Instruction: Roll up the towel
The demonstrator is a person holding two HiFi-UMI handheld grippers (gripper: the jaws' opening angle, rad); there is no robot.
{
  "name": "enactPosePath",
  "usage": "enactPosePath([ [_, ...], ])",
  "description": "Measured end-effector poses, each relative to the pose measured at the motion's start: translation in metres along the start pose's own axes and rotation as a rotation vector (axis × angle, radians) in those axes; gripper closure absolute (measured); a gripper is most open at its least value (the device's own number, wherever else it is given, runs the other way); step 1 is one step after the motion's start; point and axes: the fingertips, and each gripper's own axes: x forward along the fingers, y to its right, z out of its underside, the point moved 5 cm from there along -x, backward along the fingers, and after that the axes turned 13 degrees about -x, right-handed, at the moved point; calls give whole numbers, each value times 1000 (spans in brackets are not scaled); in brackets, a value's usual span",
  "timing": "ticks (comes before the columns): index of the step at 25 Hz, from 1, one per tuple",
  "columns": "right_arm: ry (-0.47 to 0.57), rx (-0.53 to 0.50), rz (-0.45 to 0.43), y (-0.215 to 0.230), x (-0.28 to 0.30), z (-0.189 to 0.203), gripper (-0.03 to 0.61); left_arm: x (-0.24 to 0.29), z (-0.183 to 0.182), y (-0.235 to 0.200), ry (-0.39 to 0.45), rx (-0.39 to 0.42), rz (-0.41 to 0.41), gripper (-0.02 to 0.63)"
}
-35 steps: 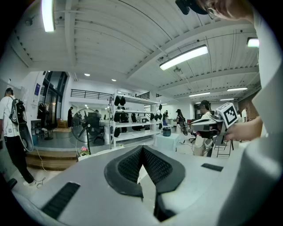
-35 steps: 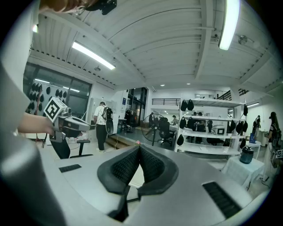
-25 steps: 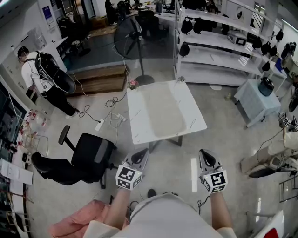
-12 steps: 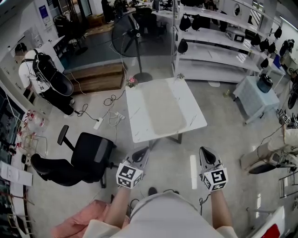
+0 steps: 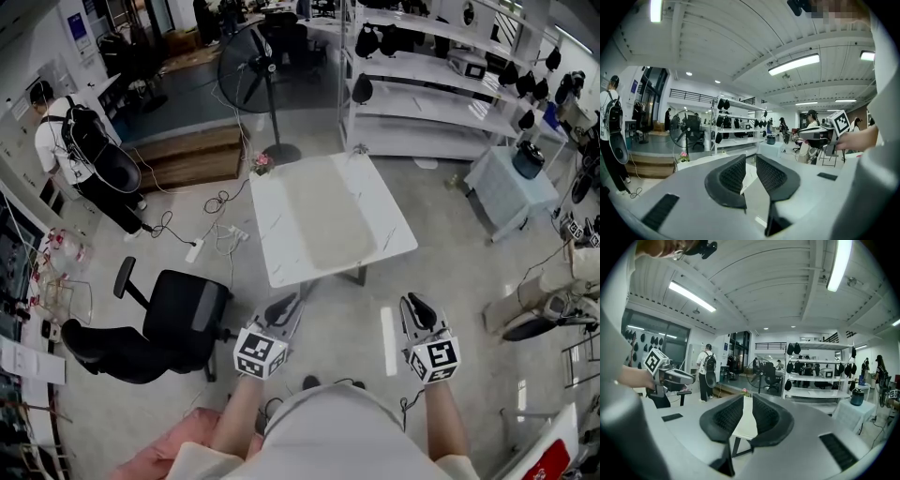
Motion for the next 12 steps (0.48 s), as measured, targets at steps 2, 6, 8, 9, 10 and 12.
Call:
enactPosePath([
  [2,-5,2,7,-6,1,0,497,-3,2,-6,-2,-4,7,505],
  [6,-20,7,24,-18,3,3,480,-9,8,-17,-15,-7,23,485],
  [8,-27,8,34,-22,5,4,480,-10,9,-22,-22,-4,35,485],
  [9,-31,9,38,-25,6,4,480,-11,10,-24,-25,-3,40,485],
  [10,-35,11,42,-27,7,4,480,-12,11,-26,-28,-3,45,485],
  [12,-44,16,48,-33,8,4,480,-14,12,-30,-34,-3,53,485],
])
